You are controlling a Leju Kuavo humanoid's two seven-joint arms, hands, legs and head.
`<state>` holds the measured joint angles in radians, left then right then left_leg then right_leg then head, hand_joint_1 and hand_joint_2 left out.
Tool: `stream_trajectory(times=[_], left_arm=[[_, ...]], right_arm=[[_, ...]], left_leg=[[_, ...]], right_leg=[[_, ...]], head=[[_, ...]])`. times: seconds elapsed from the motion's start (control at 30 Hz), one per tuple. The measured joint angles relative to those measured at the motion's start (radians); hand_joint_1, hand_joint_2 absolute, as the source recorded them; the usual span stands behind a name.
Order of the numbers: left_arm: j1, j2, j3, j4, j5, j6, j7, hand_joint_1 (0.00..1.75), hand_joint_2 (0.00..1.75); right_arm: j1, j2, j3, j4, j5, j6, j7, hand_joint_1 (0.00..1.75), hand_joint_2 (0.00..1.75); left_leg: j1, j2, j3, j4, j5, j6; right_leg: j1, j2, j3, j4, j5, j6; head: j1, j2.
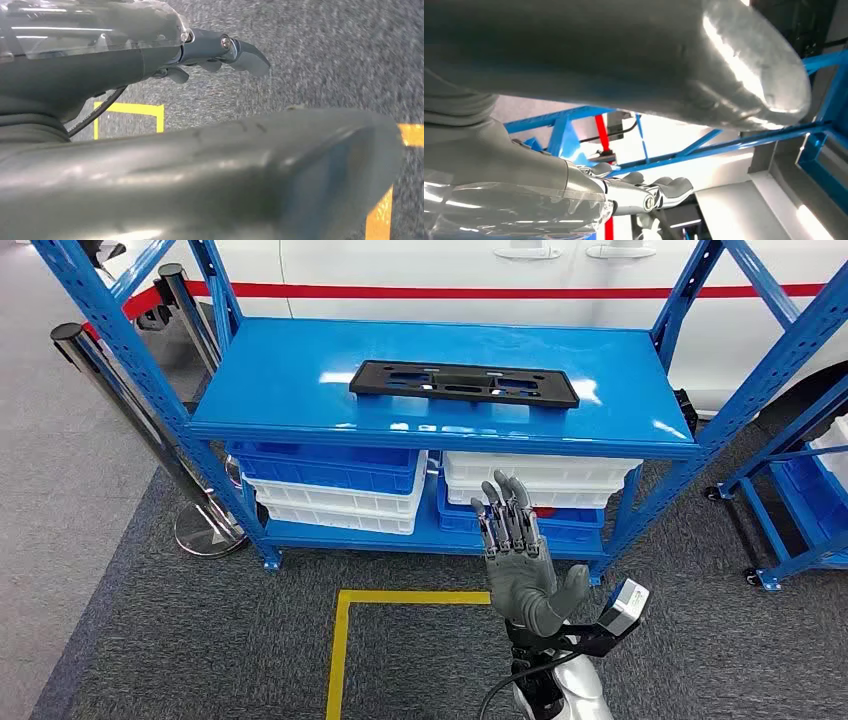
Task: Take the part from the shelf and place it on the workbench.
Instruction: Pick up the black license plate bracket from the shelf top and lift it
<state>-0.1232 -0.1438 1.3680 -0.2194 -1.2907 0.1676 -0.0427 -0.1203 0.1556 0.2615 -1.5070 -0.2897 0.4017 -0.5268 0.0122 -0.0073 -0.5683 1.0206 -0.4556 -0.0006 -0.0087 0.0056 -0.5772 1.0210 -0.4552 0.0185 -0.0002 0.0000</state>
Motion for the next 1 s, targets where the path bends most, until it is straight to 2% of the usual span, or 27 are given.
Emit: stream_trajectory(times=[0.07, 0.1, 0.17, 0.2, 0.23, 0.27, 0.3, 0.33, 0.4, 0.43, 0.47, 0.57, 0.6, 0.63, 0.7, 0.73, 0.77, 0.8, 0.83, 0.87, 0.9, 0.93, 1.0], left_arm=[[-0.001, -0.001, 0.002, 0.001, -0.003, 0.000, 0.004, 0.00, 0.00], [-0.002, -0.002, 0.003, 0.001, -0.005, 0.001, 0.007, 0.00, 0.00], [-0.004, -0.002, 0.004, 0.002, -0.009, 0.002, 0.012, 0.00, 0.00], [-0.004, -0.002, 0.005, 0.002, -0.010, 0.002, 0.013, 0.00, 0.00], [-0.003, -0.003, 0.005, 0.002, -0.010, 0.002, 0.012, 0.00, 0.00], [-0.003, -0.003, 0.005, 0.002, -0.011, 0.002, 0.012, 0.00, 0.00], [-0.002, -0.003, 0.005, 0.002, -0.012, 0.002, 0.011, 0.00, 0.00], [-0.001, -0.003, 0.005, 0.003, -0.014, 0.002, 0.010, 0.00, 0.00], [-0.002, -0.005, 0.005, 0.004, -0.017, 0.001, 0.010, 0.00, 0.00], [-0.003, -0.006, 0.005, 0.005, -0.019, 0.001, 0.010, 0.00, 0.00], [-0.003, -0.007, 0.005, 0.006, -0.019, 0.000, 0.011, 0.00, 0.00], [-0.006, -0.007, 0.004, 0.006, -0.021, 0.001, 0.011, 0.00, 0.00], [-0.006, -0.006, 0.004, 0.006, -0.021, 0.002, 0.011, 0.00, 0.00], [-0.005, -0.007, 0.004, 0.006, -0.021, 0.003, 0.011, 0.00, 0.00], [-0.003, -0.007, 0.004, 0.006, -0.021, 0.004, 0.011, 0.00, 0.00], [-0.001, -0.008, 0.004, 0.006, -0.021, 0.004, 0.012, 0.00, 0.00], [0.001, -0.008, 0.004, 0.006, -0.022, 0.005, 0.012, 0.00, 0.00], [0.003, -0.007, 0.004, 0.006, -0.022, 0.006, 0.013, 0.00, 0.00], [0.003, -0.007, 0.004, 0.006, -0.022, 0.006, 0.013, 0.00, 0.00], [0.004, -0.006, 0.004, 0.007, -0.022, 0.006, 0.013, 0.00, 0.00], [0.004, -0.006, 0.004, 0.007, -0.022, 0.006, 0.014, 0.00, 0.00], [0.003, -0.006, 0.004, 0.008, -0.022, 0.006, 0.014, 0.00, 0.00], [0.001, -0.006, 0.004, 0.008, -0.022, 0.006, 0.014, 0.00, 0.00]], right_arm=[[0.000, 0.001, 0.004, -0.007, -0.002, 0.000, 0.002, 0.00, 0.00], [0.000, 0.002, 0.008, -0.013, -0.004, 0.000, 0.003, 0.00, 0.00], [0.006, 0.002, 0.018, -0.021, -0.007, 0.002, 0.005, 0.00, 0.00], [0.012, 0.001, 0.023, -0.022, -0.008, 0.005, 0.005, 0.00, 0.00], [0.019, 0.001, 0.028, -0.022, -0.010, 0.007, 0.003, 0.00, 0.00], [0.026, 0.000, 0.033, -0.022, -0.011, 0.010, 0.000, 0.00, 0.00], [0.032, -0.001, 0.039, -0.022, -0.012, 0.013, -0.004, 0.00, 0.00], [0.035, -0.001, 0.044, -0.023, -0.012, 0.015, -0.008, 0.00, 0.00], [0.036, -0.001, 0.052, -0.027, -0.013, 0.018, -0.012, 0.00, 0.00], [0.037, -0.001, 0.055, -0.030, -0.014, 0.019, -0.013, 0.00, 0.00], [0.039, -0.002, 0.057, -0.033, -0.014, 0.019, -0.013, 0.00, 0.00], [0.048, -0.001, 0.061, -0.050, -0.014, 0.021, -0.013, 0.00, 0.00], [0.050, -0.001, 0.062, -0.055, -0.014, 0.022, -0.013, 0.00, 0.00], [0.052, -0.001, 0.063, -0.059, -0.013, 0.023, -0.012, 0.00, 0.00], [0.059, -0.001, 0.063, -0.061, -0.012, 0.024, -0.012, 0.00, 0.00], [0.064, -0.001, 0.063, -0.061, -0.011, 0.025, -0.012, 0.00, 0.00], [0.068, -0.001, 0.063, -0.061, -0.010, 0.025, -0.012, 0.00, 0.00], [0.071, -0.001, 0.063, -0.061, -0.009, 0.025, -0.012, 0.00, 0.00], [0.072, -0.001, 0.063, -0.062, -0.007, 0.025, -0.012, 0.00, 0.00], [0.073, -0.001, 0.063, -0.062, -0.004, 0.025, -0.012, 0.00, 0.00], [0.073, -0.001, 0.063, -0.062, -0.001, 0.025, -0.012, 0.00, 0.00], [0.073, -0.002, 0.063, -0.063, 0.003, 0.024, -0.012, 0.00, 0.00], [0.074, -0.002, 0.063, -0.064, 0.014, 0.019, -0.011, 0.00, 0.00]], left_leg=[[0.002, 0.001, 0.002, -0.005, 0.004, 0.007], [0.004, 0.001, 0.002, -0.009, 0.007, 0.013], [0.003, 0.002, -0.001, -0.010, 0.007, 0.020], [0.001, 0.002, -0.002, -0.010, 0.005, 0.022], [0.000, 0.001, -0.001, -0.010, 0.002, 0.023], [-0.001, 0.001, 0.001, -0.009, 0.000, 0.023], [-0.002, 0.000, 0.005, -0.009, -0.004, 0.023], [-0.003, 0.000, 0.010, -0.009, -0.007, 0.021], [-0.006, 0.000, 0.017, -0.009, -0.014, 0.012], [-0.006, 0.000, 0.019, -0.009, -0.017, 0.007], [-0.006, 0.001, 0.020, -0.011, -0.020, 0.001], [-0.006, 0.002, 0.025, 0.003, -0.034, -0.014], [-0.006, 0.002, 0.010, 0.039, -0.049, -0.018], [-0.003, 0.002, -0.020, 0.098, -0.070, -0.021], [0.000, 0.002, -0.109, 0.238, -0.109, -0.028], [0.001, 0.002, -0.145, 0.282, -0.109, -0.030], [0.002, 0.003, -0.164, 0.287, -0.086, -0.032], [0.002, 0.003, -0.163, 0.251, -0.044, -0.032], [0.002, 0.003, -0.146, 0.184, 0.011, -0.032], [0.001, 0.004, -0.125, 0.120, 0.052, -0.030], [0.000, 0.005, -0.104, 0.066, 0.077, -0.027], [-0.003, 0.005, -0.091, 0.037, 0.081, -0.020], [-0.006, 0.003, -0.078, 0.022, 0.057, -0.002]], right_leg=[[-0.002, 0.000, -0.009, 0.022, -0.018, 0.004], [-0.003, -0.001, -0.025, 0.060, -0.043, 0.008], [-0.004, -0.001, -0.087, 0.189, -0.107, 0.014], [-0.004, -0.001, -0.118, 0.249, -0.127, 0.015], [-0.004, -0.001, -0.135, 0.281, -0.128, 0.015], [-0.004, -0.001, -0.134, 0.273, -0.109, 0.014], [-0.003, -0.001, -0.112, 0.226, -0.075, 0.010], [-0.002, -0.002, -0.077, 0.153, -0.037, 0.003], [0.006, -0.004, -0.017, 0.029, 0.000, -0.011], [0.009, -0.005, -0.004, 0.001, 0.000, -0.016], [0.012, -0.005, -0.001, -0.004, -0.007, -0.020], [0.006, -0.004, 0.019, -0.020, -0.011, -0.033], [0.002, -0.004, 0.032, -0.027, -0.013, -0.037], [0.000, -0.006, 0.045, -0.031, -0.018, -0.041], [-0.001, -0.007, 0.065, -0.033, -0.035, -0.044], [-0.001, -0.006, 0.076, -0.033, -0.045, -0.044], [-0.001, -0.005, 0.089, -0.033, -0.055, -0.043], [-0.003, -0.003, 0.105, -0.033, -0.068, -0.040], [-0.004, -0.001, 0.122, -0.033, -0.081, -0.037], [-0.005, -0.001, 0.139, -0.035, -0.095, -0.033], [-0.004, 0.000, 0.151, -0.035, -0.108, -0.026], [-0.003, 0.000, 0.158, -0.037, -0.117, -0.020], [0.001, 0.000, 0.163, -0.035, -0.121, -0.007]], head=[[0.002, 0.000], [0.002, 0.000], [0.004, 0.000], [0.004, 0.000], [0.004, 0.000], [0.004, 0.000], [0.004, 0.000], [0.005, 0.000], [0.004, 0.000], [0.004, 0.000], [0.003, 0.000], [0.001, 0.000], [-0.001, 0.000], [-0.003, 0.000], [-0.005, 0.000], [-0.005, 0.000], [-0.005, 0.000], [-0.006, 0.000], [-0.006, 0.000], [-0.005, 0.000], [-0.006, 0.000], [-0.007, 0.000], [-0.008, 0.000]])
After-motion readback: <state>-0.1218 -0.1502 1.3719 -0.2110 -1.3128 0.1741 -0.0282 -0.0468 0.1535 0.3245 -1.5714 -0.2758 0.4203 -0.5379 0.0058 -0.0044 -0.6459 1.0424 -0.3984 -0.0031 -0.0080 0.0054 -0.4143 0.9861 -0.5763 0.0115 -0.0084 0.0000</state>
